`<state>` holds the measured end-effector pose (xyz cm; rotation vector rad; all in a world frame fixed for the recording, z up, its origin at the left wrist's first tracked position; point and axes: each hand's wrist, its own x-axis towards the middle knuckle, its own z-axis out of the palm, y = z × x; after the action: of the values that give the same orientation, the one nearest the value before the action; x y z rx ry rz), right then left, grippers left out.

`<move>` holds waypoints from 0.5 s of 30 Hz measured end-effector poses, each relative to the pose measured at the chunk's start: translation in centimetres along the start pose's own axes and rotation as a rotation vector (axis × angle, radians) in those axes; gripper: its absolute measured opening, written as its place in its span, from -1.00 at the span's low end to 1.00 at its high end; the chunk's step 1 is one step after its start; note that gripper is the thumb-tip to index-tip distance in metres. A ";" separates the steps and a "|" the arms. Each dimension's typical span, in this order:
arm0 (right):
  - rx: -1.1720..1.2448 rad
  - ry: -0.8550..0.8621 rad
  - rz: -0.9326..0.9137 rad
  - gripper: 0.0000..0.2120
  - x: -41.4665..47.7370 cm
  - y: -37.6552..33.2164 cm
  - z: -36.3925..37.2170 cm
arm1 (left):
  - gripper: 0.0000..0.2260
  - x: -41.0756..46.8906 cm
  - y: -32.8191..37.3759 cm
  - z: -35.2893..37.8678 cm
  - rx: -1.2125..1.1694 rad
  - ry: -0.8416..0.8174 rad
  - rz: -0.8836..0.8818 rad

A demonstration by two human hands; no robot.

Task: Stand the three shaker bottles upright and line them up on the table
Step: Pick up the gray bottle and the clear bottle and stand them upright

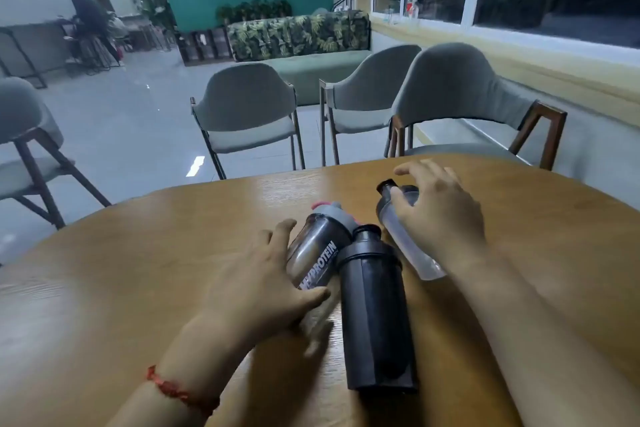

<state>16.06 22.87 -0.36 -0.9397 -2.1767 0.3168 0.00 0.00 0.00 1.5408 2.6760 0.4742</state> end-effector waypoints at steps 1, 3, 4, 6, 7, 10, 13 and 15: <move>-0.024 0.026 -0.023 -0.75 -0.1 0.0 0.1 | -0.02 0.3 -0.2 0.2 0.030 -0.011 -0.009; -0.050 0.033 -0.024 -0.75 -0.3 0.1 0.3 | -0.15 0.9 -0.4 0.6 0.039 -0.022 -0.021; -0.051 0.017 -0.023 -0.74 -0.5 0.3 0.6 | -0.23 1.3 -0.6 0.6 -0.007 -0.037 -0.054; -0.076 -0.014 -0.011 -0.72 -0.7 0.6 1.0 | -0.33 2.2 -0.9 0.8 -0.194 -0.055 -0.091; -0.085 -0.018 -0.005 -0.71 -0.8 0.7 1.0 | -0.36 2.7 -1.3 0.9 -0.298 -0.045 -0.109; -0.098 -0.016 0.000 -0.70 -1.0 1.0 0.8 | -0.44 3.7 -2.0 1.8 -0.574 0.040 -0.166; -0.125 -0.038 -0.009 -0.67 -1.2 1.1 0.8 | -0.47 3.9 -2.4 3.6 -0.909 0.131 -0.233; -0.150 -0.043 -0.008 -0.66 -1.2 1.1 1.0 | -0.53 4.0 -2.3 3.8 -1.183 0.123 -0.295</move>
<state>16.51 22.85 -2.25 -1.0142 -2.2683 0.1732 -3.34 3.24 -3.74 0.7376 1.8629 1.7056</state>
